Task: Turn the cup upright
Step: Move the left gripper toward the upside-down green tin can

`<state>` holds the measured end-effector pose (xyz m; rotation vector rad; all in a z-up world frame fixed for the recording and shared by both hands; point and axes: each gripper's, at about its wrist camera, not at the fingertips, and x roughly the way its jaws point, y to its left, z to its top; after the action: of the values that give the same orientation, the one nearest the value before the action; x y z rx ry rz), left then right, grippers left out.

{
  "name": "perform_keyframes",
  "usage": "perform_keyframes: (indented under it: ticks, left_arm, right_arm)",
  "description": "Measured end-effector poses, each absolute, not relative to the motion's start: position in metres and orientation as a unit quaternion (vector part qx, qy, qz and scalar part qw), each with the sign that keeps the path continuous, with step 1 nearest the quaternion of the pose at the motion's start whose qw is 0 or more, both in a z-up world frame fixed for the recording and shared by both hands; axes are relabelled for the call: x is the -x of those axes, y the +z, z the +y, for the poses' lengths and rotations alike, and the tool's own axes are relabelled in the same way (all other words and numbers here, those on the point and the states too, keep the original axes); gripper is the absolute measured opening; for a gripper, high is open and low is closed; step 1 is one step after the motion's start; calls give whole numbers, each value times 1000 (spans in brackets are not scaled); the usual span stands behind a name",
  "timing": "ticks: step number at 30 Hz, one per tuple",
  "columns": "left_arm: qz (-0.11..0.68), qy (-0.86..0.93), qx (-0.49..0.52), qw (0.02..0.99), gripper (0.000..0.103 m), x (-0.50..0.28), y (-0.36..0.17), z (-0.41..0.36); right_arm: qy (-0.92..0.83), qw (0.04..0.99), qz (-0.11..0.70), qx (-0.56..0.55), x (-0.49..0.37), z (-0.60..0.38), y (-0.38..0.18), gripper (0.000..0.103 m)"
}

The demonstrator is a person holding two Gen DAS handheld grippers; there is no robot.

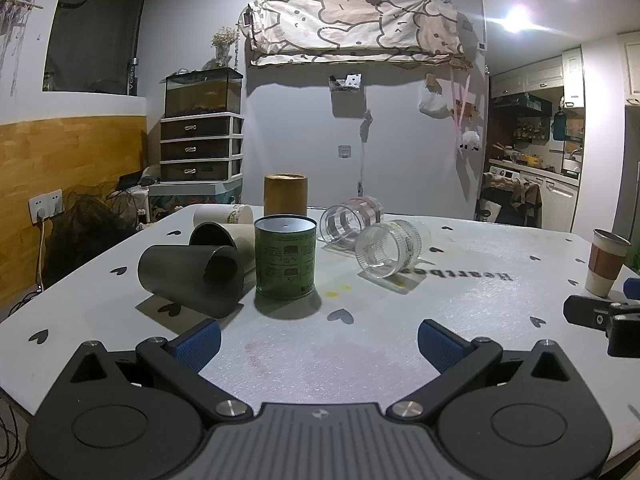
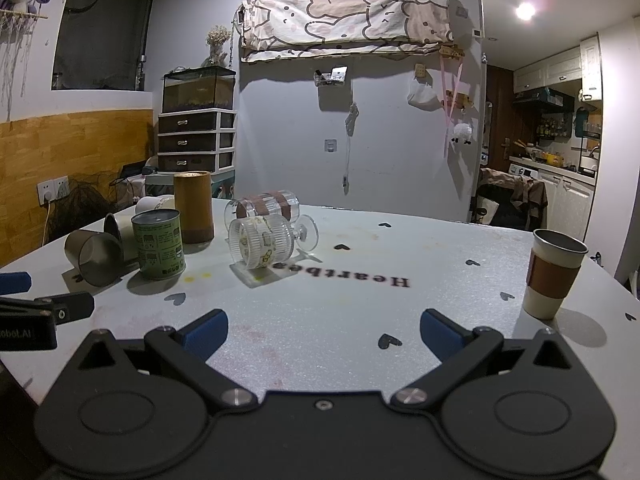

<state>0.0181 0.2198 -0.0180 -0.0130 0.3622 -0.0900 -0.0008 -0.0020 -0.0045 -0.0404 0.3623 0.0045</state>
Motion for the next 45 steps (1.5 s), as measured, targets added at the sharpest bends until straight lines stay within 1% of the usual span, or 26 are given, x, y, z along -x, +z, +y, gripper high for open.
perform_keyframes:
  ticks: [15,16,23,33,45]
  left_arm:
    - [178,-53,5,983,103,-17,-15,208]
    - [178,-50,7,983,103,-16,-12,220]
    - [165,-40,5,985,103,-22,-8,222]
    - [156,-22,8,987,103,-54,9,224]
    - [144,2,29,989,103,-126,38,223]
  right_arm:
    - [2,984,179,19,0,-1,-4,103]
    - [2,984,180,19,0,-1,-4,103]
    - [1,984,175,22,7,-3,4,103]
    - [0,985,171,15,13,-6,1,103]
    - [2,985,173,9,14,-9,0,103]
